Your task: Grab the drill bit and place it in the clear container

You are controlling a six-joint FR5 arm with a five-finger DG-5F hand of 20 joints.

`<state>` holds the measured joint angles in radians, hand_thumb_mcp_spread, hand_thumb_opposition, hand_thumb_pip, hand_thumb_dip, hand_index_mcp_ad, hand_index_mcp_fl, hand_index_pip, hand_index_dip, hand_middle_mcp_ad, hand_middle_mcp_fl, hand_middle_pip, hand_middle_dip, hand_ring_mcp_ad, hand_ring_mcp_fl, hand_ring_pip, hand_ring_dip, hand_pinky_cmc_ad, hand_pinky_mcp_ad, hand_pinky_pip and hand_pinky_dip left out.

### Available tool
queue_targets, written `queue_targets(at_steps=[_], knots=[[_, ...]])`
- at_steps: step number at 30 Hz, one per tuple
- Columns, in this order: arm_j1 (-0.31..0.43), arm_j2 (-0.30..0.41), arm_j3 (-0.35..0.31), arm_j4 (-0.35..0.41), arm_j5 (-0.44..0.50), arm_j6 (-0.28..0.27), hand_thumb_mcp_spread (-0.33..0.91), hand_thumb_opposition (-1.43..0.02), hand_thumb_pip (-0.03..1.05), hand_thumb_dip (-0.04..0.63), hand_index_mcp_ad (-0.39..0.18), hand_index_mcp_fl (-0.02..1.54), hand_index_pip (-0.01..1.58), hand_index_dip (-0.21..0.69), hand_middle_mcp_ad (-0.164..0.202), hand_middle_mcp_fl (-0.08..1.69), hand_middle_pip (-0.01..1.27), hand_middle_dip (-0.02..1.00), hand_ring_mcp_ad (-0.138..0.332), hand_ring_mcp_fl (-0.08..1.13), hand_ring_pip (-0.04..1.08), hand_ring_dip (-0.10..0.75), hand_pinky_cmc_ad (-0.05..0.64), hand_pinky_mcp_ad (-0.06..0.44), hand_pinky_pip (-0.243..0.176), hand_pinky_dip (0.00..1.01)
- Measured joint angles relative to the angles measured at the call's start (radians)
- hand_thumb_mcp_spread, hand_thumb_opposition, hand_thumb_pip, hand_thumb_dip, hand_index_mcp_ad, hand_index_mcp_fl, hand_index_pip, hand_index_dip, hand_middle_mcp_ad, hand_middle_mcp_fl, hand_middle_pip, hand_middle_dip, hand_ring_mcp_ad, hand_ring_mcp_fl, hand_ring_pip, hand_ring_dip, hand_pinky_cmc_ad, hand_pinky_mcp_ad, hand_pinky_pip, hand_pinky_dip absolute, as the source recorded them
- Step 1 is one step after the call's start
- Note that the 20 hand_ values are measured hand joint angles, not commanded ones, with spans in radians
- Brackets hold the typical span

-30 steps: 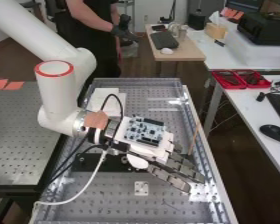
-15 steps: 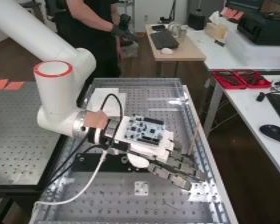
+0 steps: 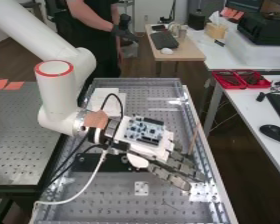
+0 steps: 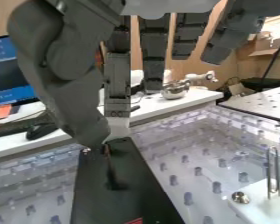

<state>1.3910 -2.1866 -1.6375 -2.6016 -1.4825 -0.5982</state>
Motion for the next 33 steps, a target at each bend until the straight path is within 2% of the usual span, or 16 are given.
queue_targets(at_steps=[7,23,33], knots=[[0.0,0.001,0.0,-0.001,0.016,0.001,0.39,-0.92,0.71,0.283,-0.054,0.41,1.3,0.089,0.094,0.33,0.12,0.2,0.105,-0.02,0.11,-0.005,0.295,0.155,-0.089,0.19],[-0.001,0.001,-0.005,0.003,-0.01,0.006,0.39,-0.92,0.71,0.283,-0.058,0.4,1.3,0.089,0.094,0.33,0.12,0.2,0.113,-0.02,0.11,-0.005,0.295,0.155,-0.093,0.19],[0.002,0.001,-0.007,0.004,0.016,0.013,0.39,-0.92,0.71,0.283,-0.058,0.4,1.3,0.089,0.094,0.33,0.12,0.2,0.115,-0.02,0.11,-0.009,0.295,0.155,-0.093,0.19]])
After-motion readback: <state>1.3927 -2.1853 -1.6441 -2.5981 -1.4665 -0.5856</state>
